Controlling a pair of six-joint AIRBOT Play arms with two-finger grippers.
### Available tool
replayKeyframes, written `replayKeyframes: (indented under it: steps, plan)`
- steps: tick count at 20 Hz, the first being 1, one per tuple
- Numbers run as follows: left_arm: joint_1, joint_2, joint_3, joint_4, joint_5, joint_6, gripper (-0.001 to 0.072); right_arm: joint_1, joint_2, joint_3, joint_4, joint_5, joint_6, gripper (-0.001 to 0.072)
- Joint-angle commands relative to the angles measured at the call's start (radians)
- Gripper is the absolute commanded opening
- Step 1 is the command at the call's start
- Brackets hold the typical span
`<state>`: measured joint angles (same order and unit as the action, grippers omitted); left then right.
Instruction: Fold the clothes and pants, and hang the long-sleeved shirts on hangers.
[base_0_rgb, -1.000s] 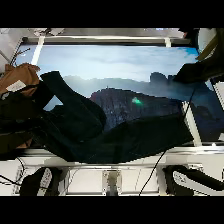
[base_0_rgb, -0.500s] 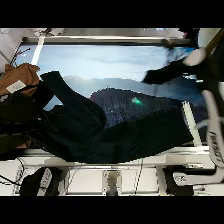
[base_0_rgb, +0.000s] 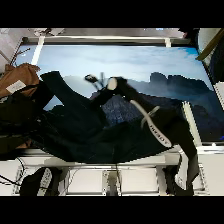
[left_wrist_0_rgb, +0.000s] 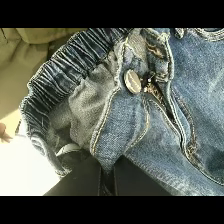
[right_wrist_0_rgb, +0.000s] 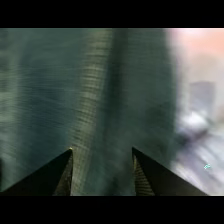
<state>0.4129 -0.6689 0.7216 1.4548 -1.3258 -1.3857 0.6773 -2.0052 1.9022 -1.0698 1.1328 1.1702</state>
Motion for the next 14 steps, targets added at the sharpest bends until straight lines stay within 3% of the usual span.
replayKeyframes:
  steps: [1,7,13,14]
  plan:
    - [0.001,0.0,0.0,0.0,-0.004,-0.006,0.0025,0.097,-0.061,0.093,-0.042,0.013,-0.038,0.0414]
    - [0.001,0.0,0.0,0.0,-0.004,-0.006,0.0024,0.131,-0.064,0.099,0.002,0.118,-0.039,0.0413]
    - [0.001,0.0,0.0,0.0,-0.004,-0.006,0.0024,0.159,-0.091,0.098,-0.078,0.092,-0.047,0.0409]
    - [0.001,0.0,0.0,0.0,-0.004,-0.006,0.0024,0.166,-0.101,0.098,-0.092,0.076,-0.047,0.0378]
